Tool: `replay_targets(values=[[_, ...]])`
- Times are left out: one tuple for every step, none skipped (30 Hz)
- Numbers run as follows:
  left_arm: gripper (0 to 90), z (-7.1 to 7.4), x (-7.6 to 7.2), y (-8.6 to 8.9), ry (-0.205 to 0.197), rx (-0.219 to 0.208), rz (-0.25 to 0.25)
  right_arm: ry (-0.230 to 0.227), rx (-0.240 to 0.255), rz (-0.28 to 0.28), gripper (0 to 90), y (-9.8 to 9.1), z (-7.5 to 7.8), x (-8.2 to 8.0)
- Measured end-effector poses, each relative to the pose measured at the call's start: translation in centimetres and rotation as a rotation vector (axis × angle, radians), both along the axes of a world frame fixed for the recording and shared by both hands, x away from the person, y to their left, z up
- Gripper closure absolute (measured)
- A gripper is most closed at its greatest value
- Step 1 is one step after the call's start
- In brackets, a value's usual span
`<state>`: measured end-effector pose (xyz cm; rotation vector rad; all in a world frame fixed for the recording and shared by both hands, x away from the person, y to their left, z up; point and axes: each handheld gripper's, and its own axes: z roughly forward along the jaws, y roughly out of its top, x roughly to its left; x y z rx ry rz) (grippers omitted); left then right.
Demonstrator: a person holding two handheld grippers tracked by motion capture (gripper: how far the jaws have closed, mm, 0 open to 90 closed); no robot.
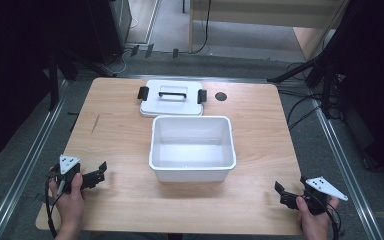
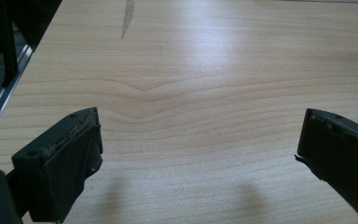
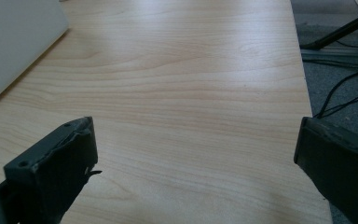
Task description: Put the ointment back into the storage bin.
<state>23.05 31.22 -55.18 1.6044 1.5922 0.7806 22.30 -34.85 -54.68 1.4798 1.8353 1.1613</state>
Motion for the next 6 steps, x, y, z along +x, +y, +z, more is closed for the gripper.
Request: replay_targets(values=[[0.5, 0.02, 0.0, 0.0, 0.002, 0.002, -0.001, 0.003, -0.007, 0.001, 0.0, 0.07, 0.01, 0.01], [0.6, 0.02, 0.0, 0.0, 0.002, 0.002, -0.001, 0.004, -0.01, 0.007, 0.0, 0.12, 0.0, 0.02], [0.6, 0.01, 0.0, -0.04, 0.002, 0.003, 0.0, 0.004, -0.01, 0.007, 0.0, 0.12, 0.0, 0.02], [0.5, -0.01, 0.03, -0.12, 0.0, 0.01, 0.004, 0.005, -0.015, 0.01, 0.0, 0.15, 0.0, 0.03], [0.5, -0.01, 0.02, -0.17, 0.0, 0.013, 0.004, 0.004, -0.013, 0.008, 0.4, 0.15, 0.0, 0.04], [0.6, -0.01, 0.02, -0.17, 0.0, 0.013, 0.004, 0.005, -0.011, 0.006, 1.3, 0.14, 0.0, 0.05]])
